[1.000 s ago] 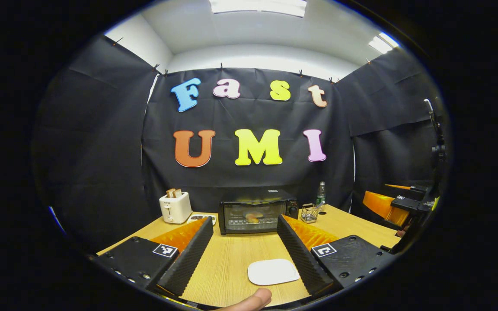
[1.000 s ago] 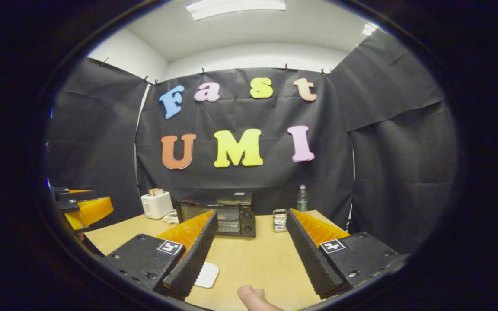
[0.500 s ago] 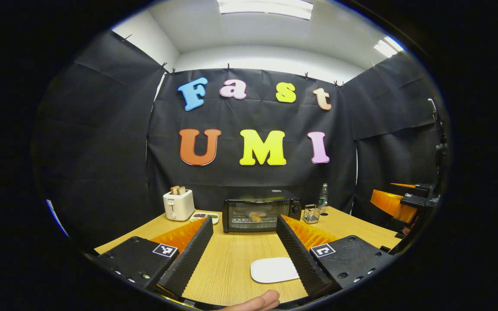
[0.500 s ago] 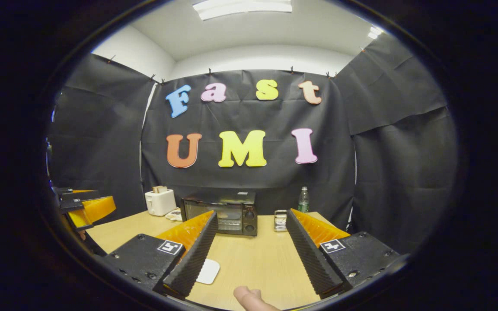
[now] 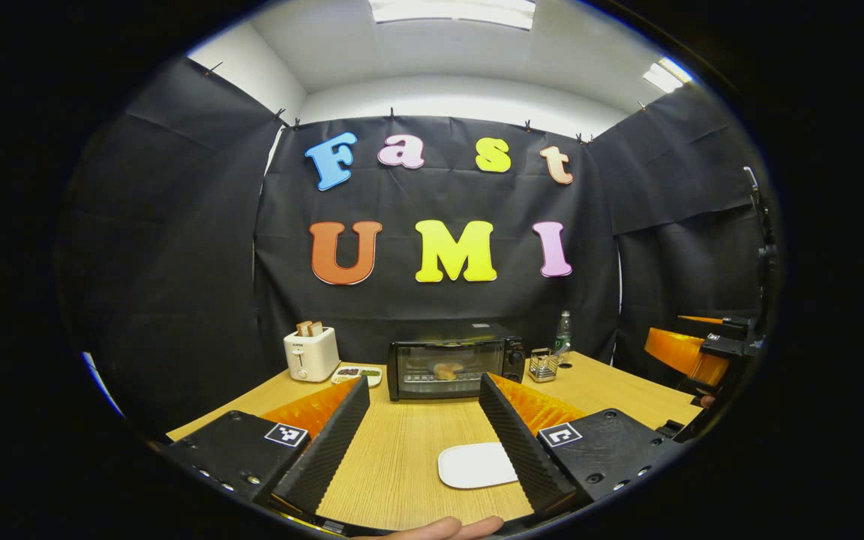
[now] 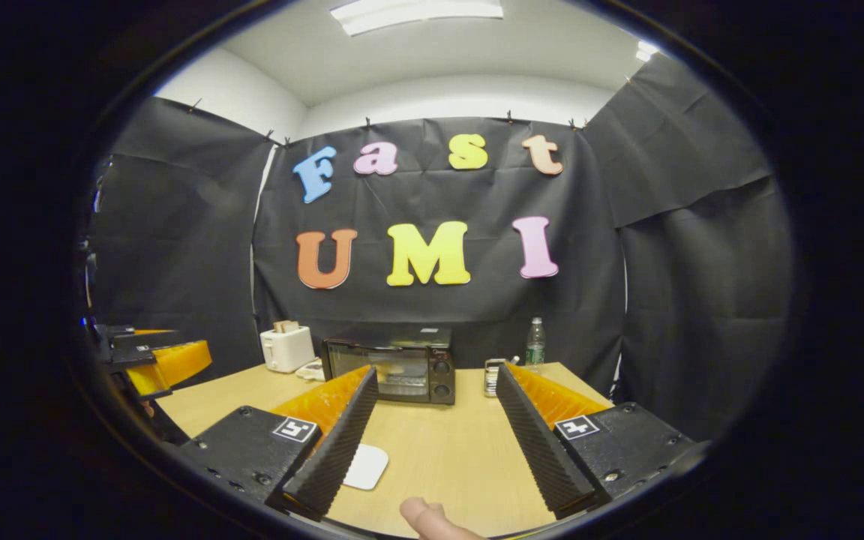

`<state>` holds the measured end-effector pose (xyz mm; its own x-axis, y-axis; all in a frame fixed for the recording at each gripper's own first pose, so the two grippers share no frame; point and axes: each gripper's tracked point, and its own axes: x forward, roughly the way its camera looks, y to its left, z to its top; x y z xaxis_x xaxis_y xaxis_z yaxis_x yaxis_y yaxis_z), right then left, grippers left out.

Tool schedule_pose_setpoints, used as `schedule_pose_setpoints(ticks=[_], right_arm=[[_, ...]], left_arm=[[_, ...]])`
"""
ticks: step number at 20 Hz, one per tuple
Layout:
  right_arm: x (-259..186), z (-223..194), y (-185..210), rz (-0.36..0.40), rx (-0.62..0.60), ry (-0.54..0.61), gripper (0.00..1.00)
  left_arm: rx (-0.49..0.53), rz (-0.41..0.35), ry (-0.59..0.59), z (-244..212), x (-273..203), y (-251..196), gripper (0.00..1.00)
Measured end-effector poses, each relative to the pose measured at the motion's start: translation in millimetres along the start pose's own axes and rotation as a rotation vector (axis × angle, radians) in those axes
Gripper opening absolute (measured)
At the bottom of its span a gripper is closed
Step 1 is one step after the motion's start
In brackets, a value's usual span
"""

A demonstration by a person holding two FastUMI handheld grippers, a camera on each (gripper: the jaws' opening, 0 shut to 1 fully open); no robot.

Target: Open the electric oven with the left hand, put the food in, and close the electric oven.

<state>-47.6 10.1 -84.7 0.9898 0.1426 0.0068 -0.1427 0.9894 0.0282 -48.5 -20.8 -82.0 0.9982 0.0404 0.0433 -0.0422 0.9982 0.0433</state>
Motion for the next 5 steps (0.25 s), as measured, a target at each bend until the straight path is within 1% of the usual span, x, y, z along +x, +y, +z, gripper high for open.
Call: schedule_pose_setpoints(ticks=[5], right_arm=[[-0.1, -5.0, 0.2, 0.011, 0.015, 0.007, 1.0]], left_arm=[[0.005, -0.001, 0.003, -4.2, -1.7, -2.5, 0.96]])
